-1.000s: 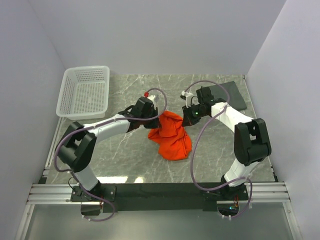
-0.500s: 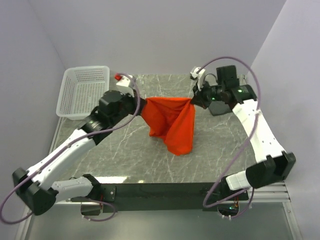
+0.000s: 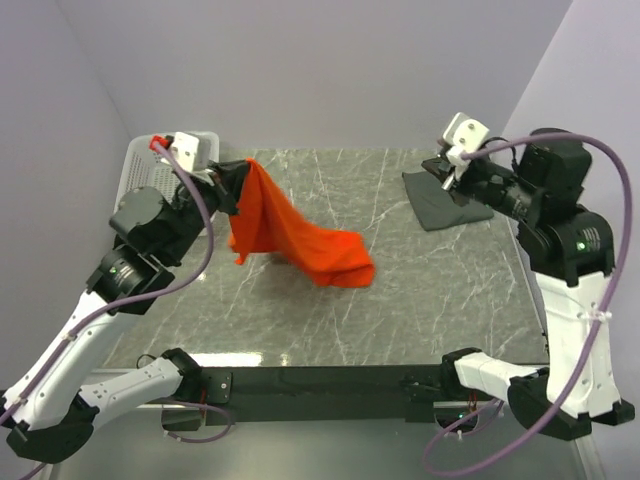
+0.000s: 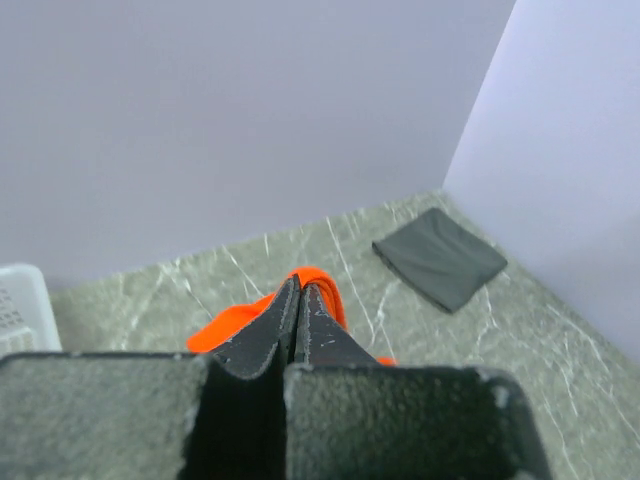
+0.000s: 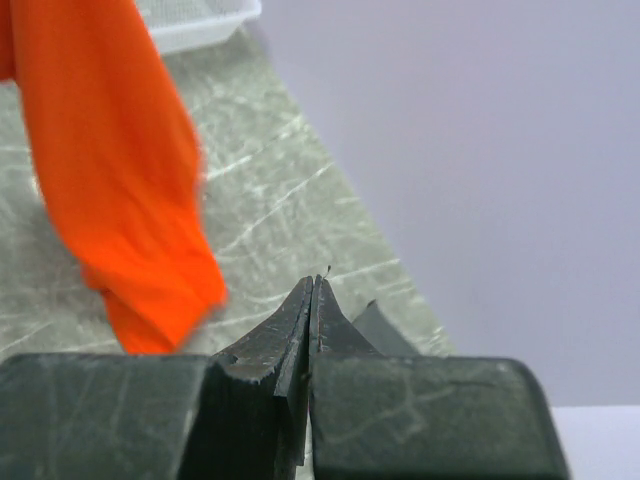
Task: Fold and stack the t-shirts
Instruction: Flatten the tshirt out
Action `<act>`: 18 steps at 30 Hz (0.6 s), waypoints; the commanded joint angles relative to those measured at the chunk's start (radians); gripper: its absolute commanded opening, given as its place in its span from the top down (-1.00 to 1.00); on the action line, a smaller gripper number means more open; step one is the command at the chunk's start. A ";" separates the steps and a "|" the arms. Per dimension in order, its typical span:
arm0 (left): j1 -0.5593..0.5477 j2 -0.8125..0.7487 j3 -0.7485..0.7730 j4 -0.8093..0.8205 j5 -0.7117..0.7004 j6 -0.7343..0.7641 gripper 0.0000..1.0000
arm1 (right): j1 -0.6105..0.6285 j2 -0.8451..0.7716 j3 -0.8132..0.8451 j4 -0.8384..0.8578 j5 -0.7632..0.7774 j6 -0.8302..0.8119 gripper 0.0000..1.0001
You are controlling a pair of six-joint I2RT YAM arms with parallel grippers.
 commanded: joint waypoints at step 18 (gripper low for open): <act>0.000 0.003 0.203 -0.073 0.086 -0.050 0.99 | 0.393 0.084 -0.778 0.469 -0.136 0.098 -0.55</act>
